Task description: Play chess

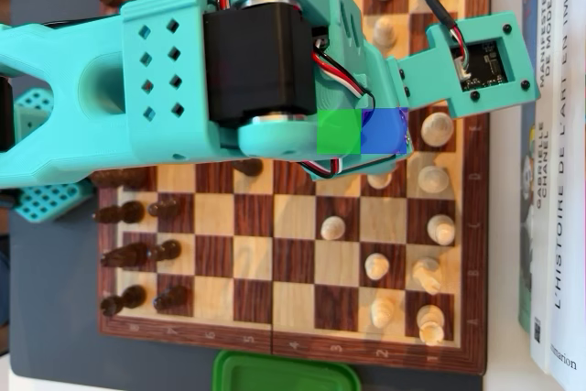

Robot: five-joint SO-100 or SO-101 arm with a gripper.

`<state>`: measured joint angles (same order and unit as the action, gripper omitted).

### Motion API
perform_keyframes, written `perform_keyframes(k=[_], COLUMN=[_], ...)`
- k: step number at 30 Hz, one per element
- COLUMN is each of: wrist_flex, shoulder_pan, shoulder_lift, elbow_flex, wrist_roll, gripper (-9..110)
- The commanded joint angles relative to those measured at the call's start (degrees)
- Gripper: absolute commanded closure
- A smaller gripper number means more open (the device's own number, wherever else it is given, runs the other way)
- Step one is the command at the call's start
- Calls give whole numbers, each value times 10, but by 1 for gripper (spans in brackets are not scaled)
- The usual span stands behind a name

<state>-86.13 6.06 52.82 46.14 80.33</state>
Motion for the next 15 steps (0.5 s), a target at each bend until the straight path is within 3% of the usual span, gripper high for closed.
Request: perform_keyframes(k=[1, 15], wrist_flex=[4, 27], shoulder_pan=[-5, -5], shoulder_lift=[6, -12], elbow_flex=[-25, -25], wrist_roll=[-3, -3], gripper=[86, 86])
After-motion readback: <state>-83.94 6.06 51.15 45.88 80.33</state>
